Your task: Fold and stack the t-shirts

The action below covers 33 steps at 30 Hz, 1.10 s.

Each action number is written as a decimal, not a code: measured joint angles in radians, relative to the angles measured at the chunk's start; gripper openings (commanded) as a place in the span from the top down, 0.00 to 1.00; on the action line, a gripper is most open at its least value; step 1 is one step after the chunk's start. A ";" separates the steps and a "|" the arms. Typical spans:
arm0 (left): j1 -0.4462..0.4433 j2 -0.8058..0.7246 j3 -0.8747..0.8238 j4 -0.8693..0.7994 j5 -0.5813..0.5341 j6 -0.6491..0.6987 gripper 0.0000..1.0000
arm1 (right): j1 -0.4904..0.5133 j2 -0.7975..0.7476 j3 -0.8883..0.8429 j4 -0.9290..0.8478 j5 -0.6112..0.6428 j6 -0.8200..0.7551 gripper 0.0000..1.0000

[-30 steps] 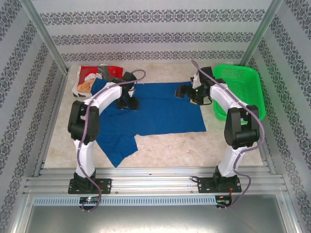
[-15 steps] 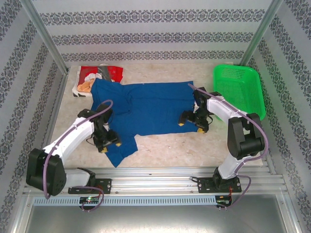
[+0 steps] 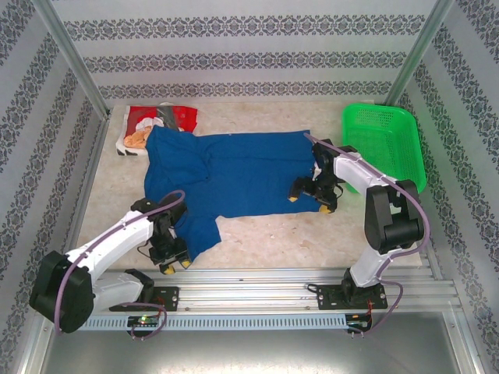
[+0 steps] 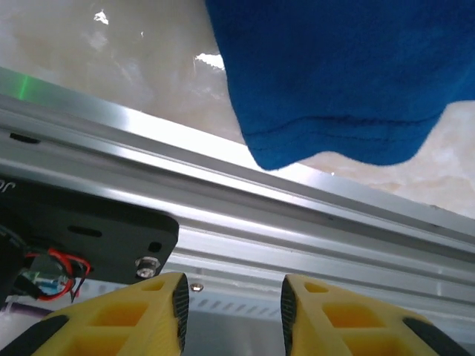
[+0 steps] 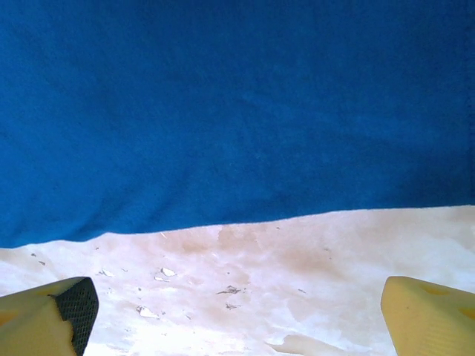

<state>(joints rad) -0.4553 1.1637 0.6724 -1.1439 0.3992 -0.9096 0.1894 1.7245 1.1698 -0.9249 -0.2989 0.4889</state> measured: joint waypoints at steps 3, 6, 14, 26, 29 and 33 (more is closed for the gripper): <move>-0.006 0.012 -0.019 0.059 -0.009 -0.024 0.64 | -0.005 0.000 0.000 0.000 0.000 -0.010 0.02; -0.019 0.029 -0.032 0.120 -0.014 -0.050 0.65 | -0.005 0.001 0.004 0.000 -0.002 -0.021 0.02; -0.037 0.094 -0.064 0.227 -0.042 -0.093 0.67 | -0.018 0.001 0.013 0.000 -0.006 -0.036 0.02; -0.042 0.123 -0.085 0.268 -0.071 -0.097 0.71 | -0.031 0.001 0.013 0.001 -0.016 -0.048 0.02; -0.042 0.133 -0.096 0.279 -0.075 -0.103 0.80 | -0.042 0.001 0.013 0.002 -0.016 -0.047 0.02; -0.042 0.135 -0.093 0.274 -0.085 -0.116 0.93 | -0.063 0.001 0.013 0.002 -0.006 -0.042 0.02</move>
<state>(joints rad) -0.4976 1.2991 0.5789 -0.8696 0.3138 -1.0256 0.1261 1.7252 1.1828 -0.9234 -0.3050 0.4465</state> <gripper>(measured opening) 0.140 0.980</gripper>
